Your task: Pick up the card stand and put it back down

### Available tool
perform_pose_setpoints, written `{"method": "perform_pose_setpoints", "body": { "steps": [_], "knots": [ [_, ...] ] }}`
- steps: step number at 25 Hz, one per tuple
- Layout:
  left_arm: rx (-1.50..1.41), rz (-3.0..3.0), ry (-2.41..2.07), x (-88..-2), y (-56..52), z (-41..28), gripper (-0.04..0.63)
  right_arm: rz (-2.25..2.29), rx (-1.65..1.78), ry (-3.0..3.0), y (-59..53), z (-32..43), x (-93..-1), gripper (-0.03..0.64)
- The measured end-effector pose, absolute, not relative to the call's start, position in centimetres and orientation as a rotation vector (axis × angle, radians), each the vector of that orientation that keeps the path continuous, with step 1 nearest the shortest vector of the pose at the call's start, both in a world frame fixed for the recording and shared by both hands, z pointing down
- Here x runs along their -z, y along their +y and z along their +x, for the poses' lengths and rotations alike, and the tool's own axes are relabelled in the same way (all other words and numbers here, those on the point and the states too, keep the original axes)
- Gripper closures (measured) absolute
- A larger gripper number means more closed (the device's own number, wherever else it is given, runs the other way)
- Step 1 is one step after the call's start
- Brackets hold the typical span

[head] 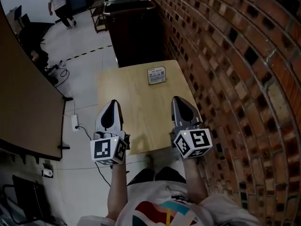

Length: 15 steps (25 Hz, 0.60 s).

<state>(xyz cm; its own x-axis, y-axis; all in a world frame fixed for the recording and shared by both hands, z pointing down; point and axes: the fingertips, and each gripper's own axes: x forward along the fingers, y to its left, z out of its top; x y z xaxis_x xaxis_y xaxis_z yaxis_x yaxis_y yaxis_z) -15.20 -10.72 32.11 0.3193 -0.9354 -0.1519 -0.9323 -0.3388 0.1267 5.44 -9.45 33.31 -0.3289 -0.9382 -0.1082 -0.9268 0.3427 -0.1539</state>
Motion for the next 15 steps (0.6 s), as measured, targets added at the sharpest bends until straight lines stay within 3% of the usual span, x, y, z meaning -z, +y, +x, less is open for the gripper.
{"method": "perform_pose_setpoints", "body": {
  "steps": [15],
  "knots": [
    [0.274, 2.431, -1.793, -35.7, -19.0, -13.6, 0.589, -1.661, 0.279, 2.583, -19.3, 6.2, -38.7, 0.611]
  ]
}}
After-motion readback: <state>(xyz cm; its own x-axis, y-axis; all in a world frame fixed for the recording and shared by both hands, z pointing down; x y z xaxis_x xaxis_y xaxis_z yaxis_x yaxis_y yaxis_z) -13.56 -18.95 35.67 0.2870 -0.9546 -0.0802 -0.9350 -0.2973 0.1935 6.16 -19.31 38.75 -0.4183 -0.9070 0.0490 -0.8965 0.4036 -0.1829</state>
